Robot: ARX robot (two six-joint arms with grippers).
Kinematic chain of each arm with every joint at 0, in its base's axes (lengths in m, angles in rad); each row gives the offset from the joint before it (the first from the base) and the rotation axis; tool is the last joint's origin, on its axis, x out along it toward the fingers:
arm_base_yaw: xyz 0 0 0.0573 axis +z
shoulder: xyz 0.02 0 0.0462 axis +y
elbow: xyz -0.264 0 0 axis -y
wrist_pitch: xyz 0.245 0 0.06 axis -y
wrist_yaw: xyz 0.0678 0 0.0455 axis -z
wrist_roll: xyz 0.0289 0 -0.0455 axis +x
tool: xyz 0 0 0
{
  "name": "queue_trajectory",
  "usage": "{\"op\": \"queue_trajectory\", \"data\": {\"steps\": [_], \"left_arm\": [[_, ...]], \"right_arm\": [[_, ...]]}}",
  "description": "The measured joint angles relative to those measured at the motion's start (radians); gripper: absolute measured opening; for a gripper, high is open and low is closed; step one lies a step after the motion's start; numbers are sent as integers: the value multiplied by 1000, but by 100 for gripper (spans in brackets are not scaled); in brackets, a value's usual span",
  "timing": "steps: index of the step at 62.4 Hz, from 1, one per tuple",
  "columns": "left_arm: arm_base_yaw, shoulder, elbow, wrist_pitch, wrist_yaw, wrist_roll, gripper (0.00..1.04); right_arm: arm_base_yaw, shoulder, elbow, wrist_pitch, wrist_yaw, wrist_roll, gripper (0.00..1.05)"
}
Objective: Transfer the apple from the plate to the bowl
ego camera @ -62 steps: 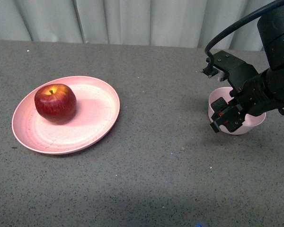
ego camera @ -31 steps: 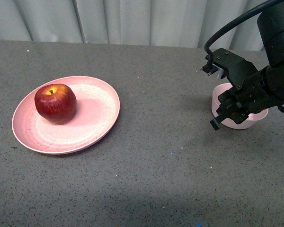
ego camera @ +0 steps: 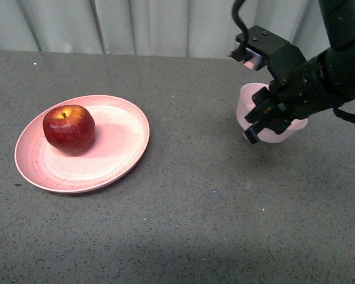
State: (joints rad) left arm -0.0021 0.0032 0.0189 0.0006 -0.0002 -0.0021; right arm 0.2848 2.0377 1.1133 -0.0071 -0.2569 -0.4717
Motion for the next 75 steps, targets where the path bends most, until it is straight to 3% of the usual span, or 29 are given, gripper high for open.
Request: {"op": "queue_trajectory", "data": {"steps": [30, 56, 75], "left_arm": [[0, 0, 0, 0, 0, 0, 98], [0, 0, 0, 0, 0, 0, 98], [0, 0, 0, 0, 0, 0, 98]], "right_arm": [[173, 62, 77, -48, -79, 48, 1], [216, 147, 141, -64, -74, 66, 1], [211, 140, 125, -5, -64, 117, 47]]}}
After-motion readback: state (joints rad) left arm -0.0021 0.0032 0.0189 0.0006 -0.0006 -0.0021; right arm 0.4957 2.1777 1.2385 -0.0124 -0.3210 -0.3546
